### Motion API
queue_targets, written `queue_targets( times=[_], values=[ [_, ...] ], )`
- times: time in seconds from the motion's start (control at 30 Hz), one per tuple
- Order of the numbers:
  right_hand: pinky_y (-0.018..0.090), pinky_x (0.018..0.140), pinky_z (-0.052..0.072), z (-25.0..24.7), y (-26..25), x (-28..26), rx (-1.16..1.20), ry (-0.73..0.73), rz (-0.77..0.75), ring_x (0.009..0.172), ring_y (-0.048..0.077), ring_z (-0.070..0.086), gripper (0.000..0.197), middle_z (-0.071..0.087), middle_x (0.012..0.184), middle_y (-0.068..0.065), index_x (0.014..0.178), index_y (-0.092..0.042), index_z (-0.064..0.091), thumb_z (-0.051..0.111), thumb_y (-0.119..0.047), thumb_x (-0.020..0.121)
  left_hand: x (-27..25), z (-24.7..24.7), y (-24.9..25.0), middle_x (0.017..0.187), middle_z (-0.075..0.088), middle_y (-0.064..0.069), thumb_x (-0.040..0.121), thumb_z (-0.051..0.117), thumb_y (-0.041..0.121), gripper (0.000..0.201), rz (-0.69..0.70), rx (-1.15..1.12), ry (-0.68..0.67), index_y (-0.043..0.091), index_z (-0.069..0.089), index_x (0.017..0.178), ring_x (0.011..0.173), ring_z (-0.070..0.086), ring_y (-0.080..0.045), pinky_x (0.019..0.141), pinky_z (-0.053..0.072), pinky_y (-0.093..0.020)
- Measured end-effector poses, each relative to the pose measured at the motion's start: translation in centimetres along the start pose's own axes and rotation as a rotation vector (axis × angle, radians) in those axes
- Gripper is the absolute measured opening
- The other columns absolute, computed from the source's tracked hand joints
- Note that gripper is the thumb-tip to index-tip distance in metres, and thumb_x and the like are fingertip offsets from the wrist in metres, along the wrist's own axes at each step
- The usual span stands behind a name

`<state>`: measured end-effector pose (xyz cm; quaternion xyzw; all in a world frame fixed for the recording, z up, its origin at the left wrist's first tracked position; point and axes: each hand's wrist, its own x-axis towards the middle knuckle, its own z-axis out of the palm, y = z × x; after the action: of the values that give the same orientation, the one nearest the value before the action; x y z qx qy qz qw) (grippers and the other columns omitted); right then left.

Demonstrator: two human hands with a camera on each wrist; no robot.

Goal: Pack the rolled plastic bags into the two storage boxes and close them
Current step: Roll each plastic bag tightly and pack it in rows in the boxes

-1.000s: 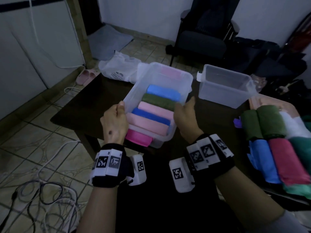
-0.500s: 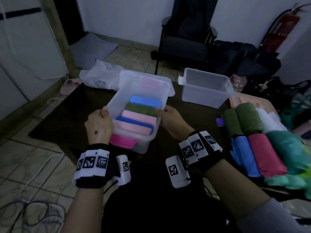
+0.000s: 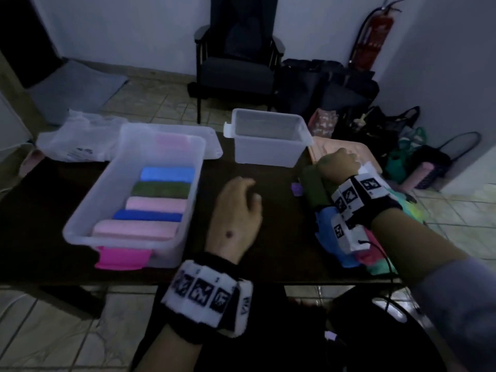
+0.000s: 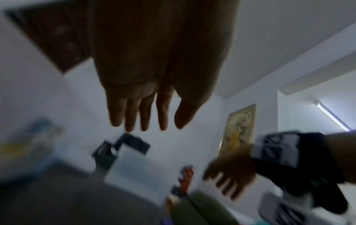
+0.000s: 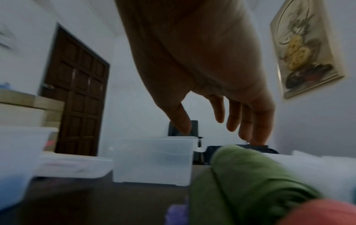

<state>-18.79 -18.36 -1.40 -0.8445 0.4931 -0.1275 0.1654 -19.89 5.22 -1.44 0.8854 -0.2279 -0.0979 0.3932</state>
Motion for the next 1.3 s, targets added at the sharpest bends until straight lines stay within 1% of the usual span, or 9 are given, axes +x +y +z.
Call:
queue_targets(
  times=[0.07,0.13,0.23,0.43,0.67,0.8,1.1,1.2,1.3],
  values=[
    [0.043,0.107,0.024,-0.2,1.5,1.0,-0.086,-0.020,0.020,0.130,0.039,0.033,0.049,0.037,0.139,0.026,0.133,0.006,0.038,0.046,-0.024,0.095,0.9,4.1,0.1,0.158,0.006,-0.008,0.097,0.038,0.042,0.057,-0.120,0.116,-0.320,0.020,0.021,0.147,0.145,0.005,-0.027,0.116,0.011,-0.040],
    [0.038,0.098,0.030,0.2,3.3,2.3,-0.136,-0.112,0.012,0.129,0.038,0.036,0.051,0.039,0.139,0.023,0.133,0.003,0.039,0.049,-0.028,0.094,1.5,7.5,-0.4,0.157,-0.009,-0.012,0.097,0.033,0.048,0.065,-0.149,0.261,-0.447,0.018,0.010,0.150,0.144,-0.009,-0.032,0.116,0.001,-0.045],
    [0.029,0.084,0.035,1.1,5.2,3.4,-0.128,-0.284,-0.016,0.125,0.032,0.046,0.054,0.047,0.136,0.017,0.135,-0.004,0.044,0.059,-0.028,0.089,2.0,10.4,-1.5,0.156,-0.020,-0.010,0.098,0.027,0.050,0.065,-0.054,0.424,-0.459,0.021,0.002,0.151,0.143,-0.017,-0.031,0.115,-0.004,-0.047],
    [0.039,0.098,0.035,2.7,4.9,2.5,-0.295,-0.063,0.074,0.117,0.035,0.046,0.047,0.045,0.129,0.020,0.126,0.002,0.037,0.055,-0.023,0.091,2.6,11.4,-3.9,0.154,-0.026,-0.004,0.095,0.014,0.060,0.067,-0.077,0.571,-0.533,0.029,-0.013,0.148,0.141,-0.024,-0.028,0.113,-0.012,-0.049],
    [0.038,0.094,0.038,2.5,5.3,3.6,-0.328,-0.181,0.063,0.117,0.035,0.045,0.062,0.045,0.127,0.018,0.124,-0.004,0.045,0.062,-0.044,0.079,2.3,11.4,-4.1,0.154,-0.027,-0.003,0.094,0.011,0.061,0.067,-0.054,0.589,-0.517,0.030,-0.014,0.148,0.141,-0.025,-0.027,0.113,-0.013,-0.049],
    [0.040,0.092,0.038,2.0,5.2,3.1,-0.154,-0.070,0.095,0.120,0.037,0.040,0.064,0.037,0.131,0.019,0.125,0.000,0.038,0.065,-0.037,0.080,2.3,11.4,-4.0,0.154,-0.025,-0.003,0.094,0.012,0.061,0.067,-0.056,0.583,-0.518,0.030,-0.013,0.148,0.142,-0.024,-0.027,0.113,-0.013,-0.049],
    [0.038,0.093,0.042,1.3,4.2,-3.2,0.111,-0.156,-0.197,0.116,0.036,0.051,0.071,0.051,0.127,0.021,0.133,0.004,0.034,0.067,-0.031,0.081,2.7,10.3,-4.4,0.153,-0.028,-0.003,0.094,0.018,0.061,0.071,-0.020,0.582,-0.630,0.028,-0.015,0.148,0.141,-0.027,-0.026,0.113,-0.013,-0.046],
    [0.039,0.098,0.040,3.5,3.7,-6.2,0.006,-0.226,-0.254,0.119,0.037,0.047,0.067,0.048,0.128,0.021,0.130,0.003,0.034,0.067,-0.028,0.081,2.7,9.5,-5.1,0.155,-0.024,-0.003,0.095,0.027,0.057,0.077,0.025,0.547,-0.635,0.021,-0.013,0.149,0.142,-0.024,-0.024,0.115,-0.011,-0.042],
    [0.038,0.089,0.044,6.3,3.5,-9.1,-0.231,-0.178,-0.301,0.112,0.034,0.050,0.062,0.051,0.119,0.018,0.120,0.001,0.042,0.074,-0.027,0.075,2.9,8.2,-5.5,0.157,-0.016,-0.003,0.096,0.041,0.039,0.077,0.031,0.385,-0.638,0.013,-0.007,0.150,0.144,-0.017,-0.021,0.116,-0.006,-0.038]
  ],
)
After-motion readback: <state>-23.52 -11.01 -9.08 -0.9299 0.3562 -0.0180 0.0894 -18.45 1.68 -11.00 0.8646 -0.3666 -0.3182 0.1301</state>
